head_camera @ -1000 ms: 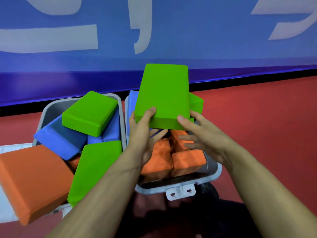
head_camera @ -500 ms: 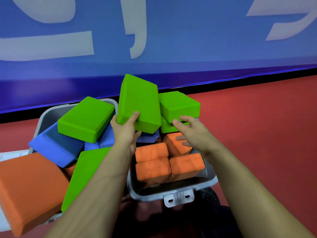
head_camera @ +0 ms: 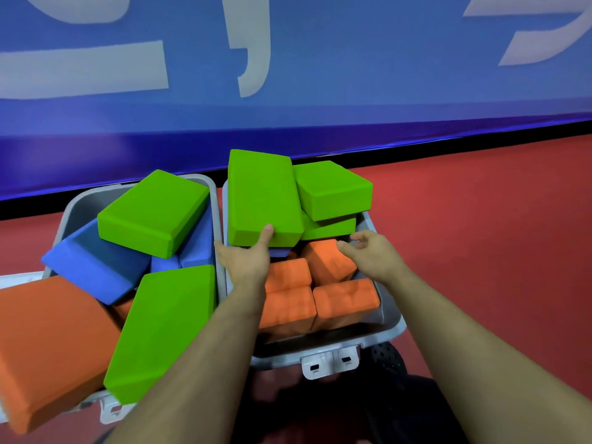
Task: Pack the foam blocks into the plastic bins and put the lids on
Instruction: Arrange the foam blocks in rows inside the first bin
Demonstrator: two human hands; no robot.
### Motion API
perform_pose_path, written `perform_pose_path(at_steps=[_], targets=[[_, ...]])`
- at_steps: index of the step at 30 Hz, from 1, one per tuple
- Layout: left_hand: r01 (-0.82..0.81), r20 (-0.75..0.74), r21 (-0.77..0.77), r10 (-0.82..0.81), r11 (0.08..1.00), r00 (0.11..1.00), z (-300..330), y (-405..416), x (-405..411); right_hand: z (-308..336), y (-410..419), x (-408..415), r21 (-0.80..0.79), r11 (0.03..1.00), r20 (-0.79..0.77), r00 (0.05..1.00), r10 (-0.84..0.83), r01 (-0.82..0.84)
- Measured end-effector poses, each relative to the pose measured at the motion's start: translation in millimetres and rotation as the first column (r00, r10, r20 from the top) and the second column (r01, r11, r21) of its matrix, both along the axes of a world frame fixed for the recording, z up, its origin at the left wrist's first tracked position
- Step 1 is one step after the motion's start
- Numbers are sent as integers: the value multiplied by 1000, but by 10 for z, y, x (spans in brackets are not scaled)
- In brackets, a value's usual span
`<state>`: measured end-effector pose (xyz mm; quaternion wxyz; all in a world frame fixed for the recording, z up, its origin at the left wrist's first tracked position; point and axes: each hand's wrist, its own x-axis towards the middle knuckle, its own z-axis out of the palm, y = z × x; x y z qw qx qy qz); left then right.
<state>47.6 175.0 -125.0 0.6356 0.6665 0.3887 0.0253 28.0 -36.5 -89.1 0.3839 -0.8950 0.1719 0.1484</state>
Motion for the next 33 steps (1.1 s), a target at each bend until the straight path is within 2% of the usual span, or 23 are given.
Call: perform_pose_path(at_steps=[2,4,6,8,10,12,14,17,20,27,33], targets=[[9,-49,168,-1,986,999,52,-130,-214,-211,-9,84,-63,996,-31,998,58,-60],[51,-8,287,-51,957,999,-38,-200,-392,-399,3,194,-131,980,-70,987,142,-150],[230,8,412,-256,882,967,-200,-231,-508,-606,24,311,-187,960,-124,974,190,-211],[491,-89,558,-540,669,837,-407,-248,-548,-795,47,383,-262,933,-174,963,207,-248],[624,-172,659,-724,420,668,-566,-307,-549,-951,70,404,-335,905,-200,958,204,-263],[675,-283,701,-780,229,558,-685,-383,-483,-1077,73,424,-388,893,-143,972,186,-228],[726,-409,679,-766,109,496,-753,-476,-411,-1172,61,446,-432,882,-73,982,172,-186],[812,-532,578,-715,86,454,-858,-579,-306,-1273,96,481,-496,847,-22,978,208,-191],[849,-576,519,-693,100,434,-1031,-589,-240,-1368,133,541,-491,848,-7,974,226,-200],[854,-613,515,-664,77,429,-1276,-503,-267,-1439,-58,604,-277,942,17,979,201,-189],[882,-635,466,-668,70,389,-1190,-445,-296,-1271,-350,639,-232,863,-36,890,454,-449]])
